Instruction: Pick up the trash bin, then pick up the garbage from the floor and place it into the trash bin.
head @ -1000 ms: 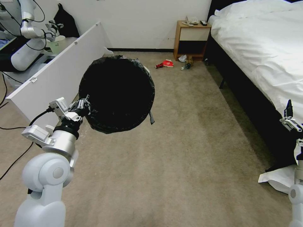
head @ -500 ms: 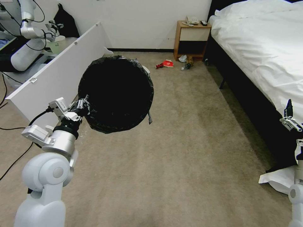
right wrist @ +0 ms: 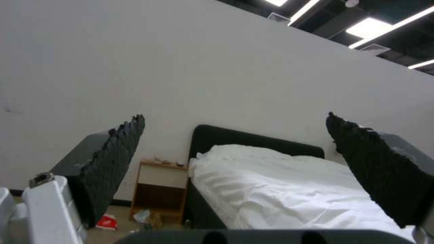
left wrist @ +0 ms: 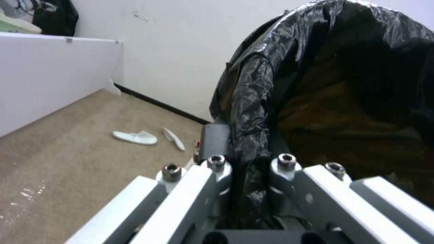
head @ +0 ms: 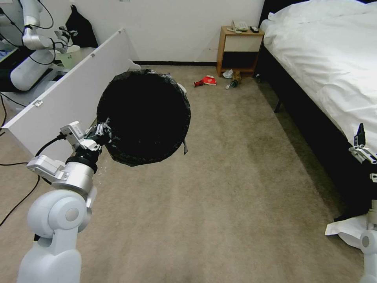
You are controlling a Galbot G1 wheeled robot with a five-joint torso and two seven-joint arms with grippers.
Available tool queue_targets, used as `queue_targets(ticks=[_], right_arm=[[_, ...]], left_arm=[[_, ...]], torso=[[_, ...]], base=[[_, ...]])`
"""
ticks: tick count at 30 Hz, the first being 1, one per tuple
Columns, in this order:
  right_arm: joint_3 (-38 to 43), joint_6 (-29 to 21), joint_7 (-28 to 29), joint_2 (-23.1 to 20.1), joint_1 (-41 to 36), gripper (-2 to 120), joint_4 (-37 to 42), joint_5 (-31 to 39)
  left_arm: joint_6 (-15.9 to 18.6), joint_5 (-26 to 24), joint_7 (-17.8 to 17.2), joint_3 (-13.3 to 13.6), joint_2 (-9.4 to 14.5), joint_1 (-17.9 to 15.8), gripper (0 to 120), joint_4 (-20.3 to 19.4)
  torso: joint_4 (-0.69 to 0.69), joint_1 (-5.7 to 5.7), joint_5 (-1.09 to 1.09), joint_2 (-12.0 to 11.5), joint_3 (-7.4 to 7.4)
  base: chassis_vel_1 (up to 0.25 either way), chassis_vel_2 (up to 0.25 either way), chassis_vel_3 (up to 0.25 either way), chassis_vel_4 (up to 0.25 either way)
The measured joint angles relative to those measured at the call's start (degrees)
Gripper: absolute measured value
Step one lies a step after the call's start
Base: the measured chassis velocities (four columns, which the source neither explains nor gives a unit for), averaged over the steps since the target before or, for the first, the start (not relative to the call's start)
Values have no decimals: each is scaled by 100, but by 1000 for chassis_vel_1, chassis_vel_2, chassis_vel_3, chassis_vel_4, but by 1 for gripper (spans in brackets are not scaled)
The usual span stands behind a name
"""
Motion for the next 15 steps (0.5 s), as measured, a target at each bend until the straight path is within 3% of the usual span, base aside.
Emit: queue_targets(ticks=[15], right_arm=[[8,0,-23,4,11,100,9,37]], left_arm=[[-7,20,19,-16,18,-2,4,3]], torso=[[0,0,0,0,0]], base=[[-64,64,76,-63]])
